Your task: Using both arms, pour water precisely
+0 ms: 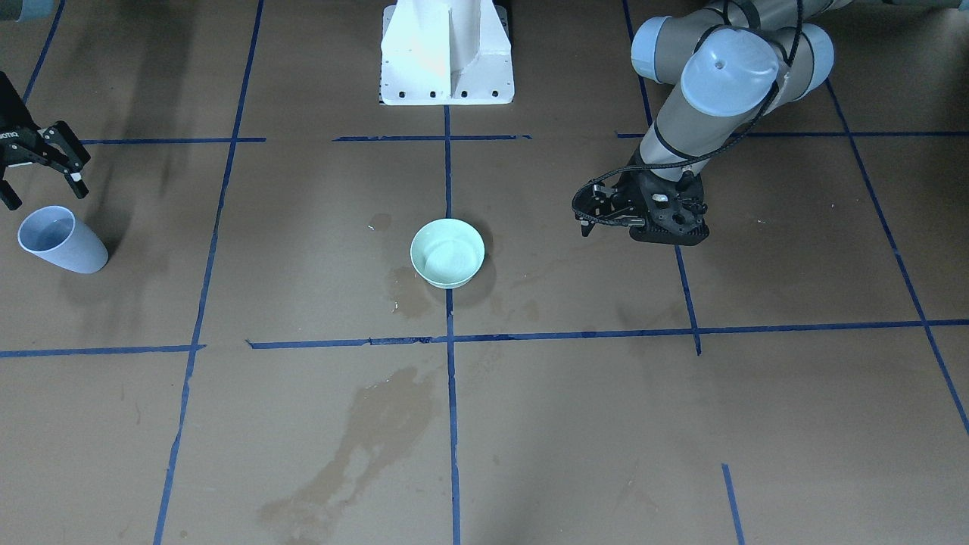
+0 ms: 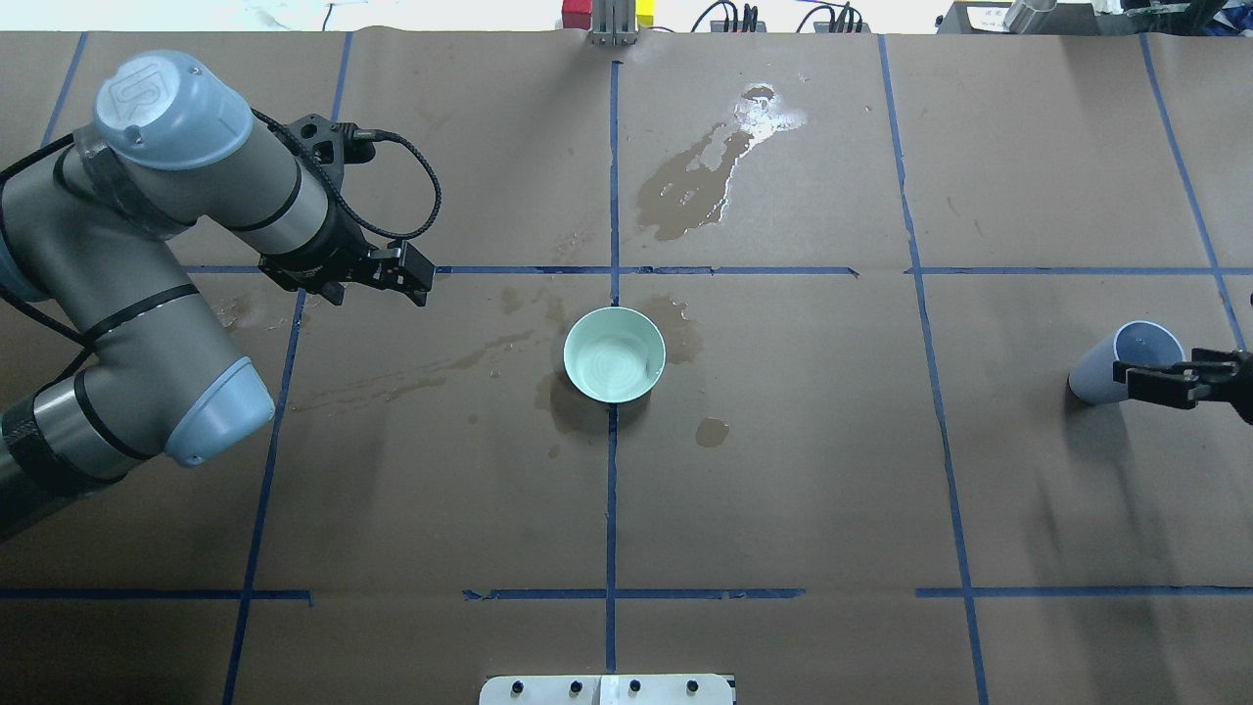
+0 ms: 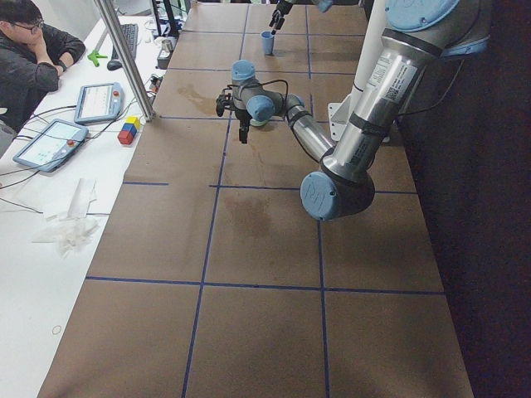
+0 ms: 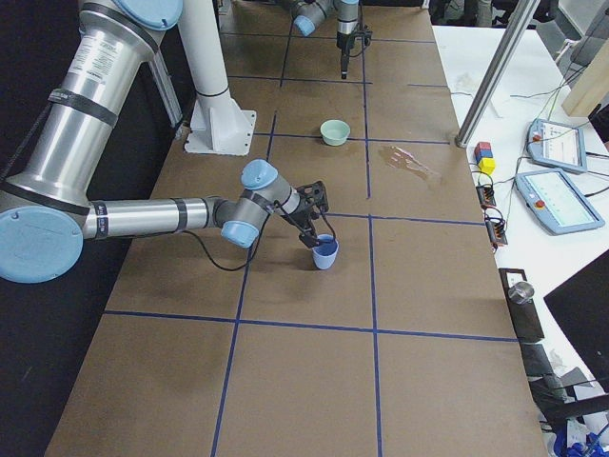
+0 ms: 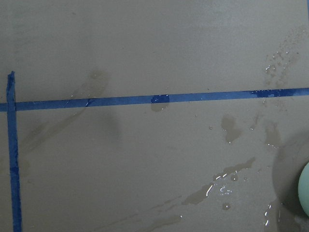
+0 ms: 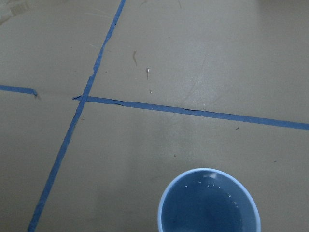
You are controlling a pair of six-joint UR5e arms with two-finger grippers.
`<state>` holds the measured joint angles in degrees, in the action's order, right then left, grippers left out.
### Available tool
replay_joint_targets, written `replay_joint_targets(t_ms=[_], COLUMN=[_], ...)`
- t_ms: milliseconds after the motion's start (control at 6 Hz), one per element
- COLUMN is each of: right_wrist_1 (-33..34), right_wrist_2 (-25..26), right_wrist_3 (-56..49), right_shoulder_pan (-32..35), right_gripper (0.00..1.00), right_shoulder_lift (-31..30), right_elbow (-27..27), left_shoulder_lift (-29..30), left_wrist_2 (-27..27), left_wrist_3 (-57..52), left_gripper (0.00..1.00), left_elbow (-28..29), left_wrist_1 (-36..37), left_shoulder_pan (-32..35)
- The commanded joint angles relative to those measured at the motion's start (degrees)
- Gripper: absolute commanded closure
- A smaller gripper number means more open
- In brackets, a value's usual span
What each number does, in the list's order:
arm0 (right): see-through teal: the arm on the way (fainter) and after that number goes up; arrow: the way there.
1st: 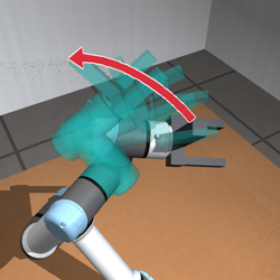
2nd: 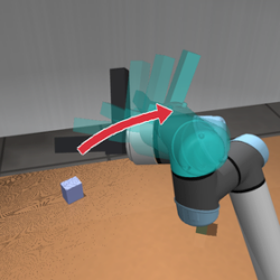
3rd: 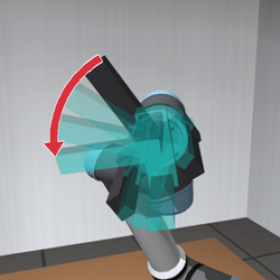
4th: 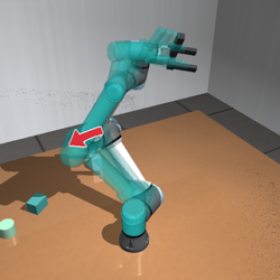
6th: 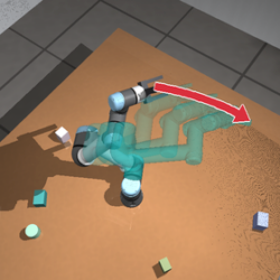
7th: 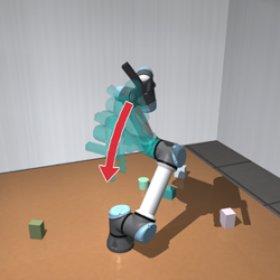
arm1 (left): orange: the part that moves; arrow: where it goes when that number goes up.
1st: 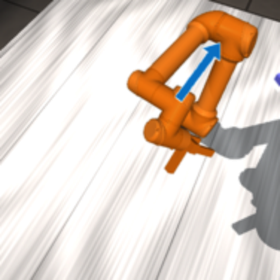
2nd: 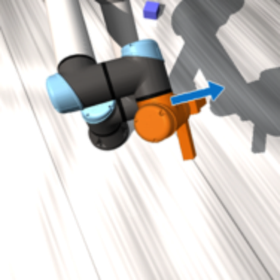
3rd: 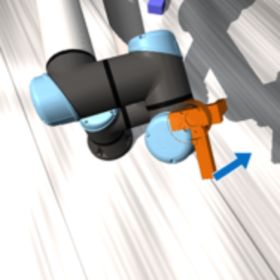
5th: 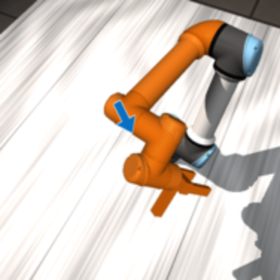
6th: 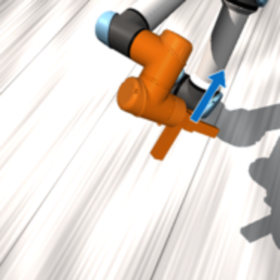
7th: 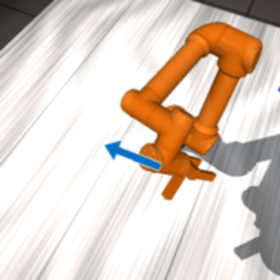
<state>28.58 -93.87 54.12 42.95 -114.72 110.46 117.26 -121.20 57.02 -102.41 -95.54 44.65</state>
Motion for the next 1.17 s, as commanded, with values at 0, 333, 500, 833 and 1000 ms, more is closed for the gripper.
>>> replay_joint_targets(t_ms=[0,333,500,833,1000], right_wrist_1=[-11.90,-15.48,-17.39,-22.66,-25.47], right_wrist_2=[10.59,19.80,24.30,30.04,32.24], right_wrist_3=[2.48,3.44,3.80,3.89,3.89], right_shoulder_pan=[-7.50,-12.85,-15.15,-17.01,-17.37], right_gripper=[0.00,0.00,0.00,0.00,0.00], right_shoulder_lift=[-1.65,-1.65,-1.21,1.93,4.39], right_elbow=[-7.41,-11.31,-12.63,-19.02,-22.97], left_shoulder_lift=[-0.01,0.16,0.08,0.16,0.08], left_wrist_2=[0.00,0.18,0.18,0.18,0.18], left_wrist_3=[0.11,1.34,1.25,1.43,1.43], left_gripper=[0.00,0.00,0.00,0.00,0.00], left_elbow=[-0.07,0.02,0.02,0.02,0.02], left_wrist_1=[0.00,-0.09,-0.09,-0.09,-0.09], left_shoulder_pan=[0.00,-0.52,-0.53,-0.53,-0.61])
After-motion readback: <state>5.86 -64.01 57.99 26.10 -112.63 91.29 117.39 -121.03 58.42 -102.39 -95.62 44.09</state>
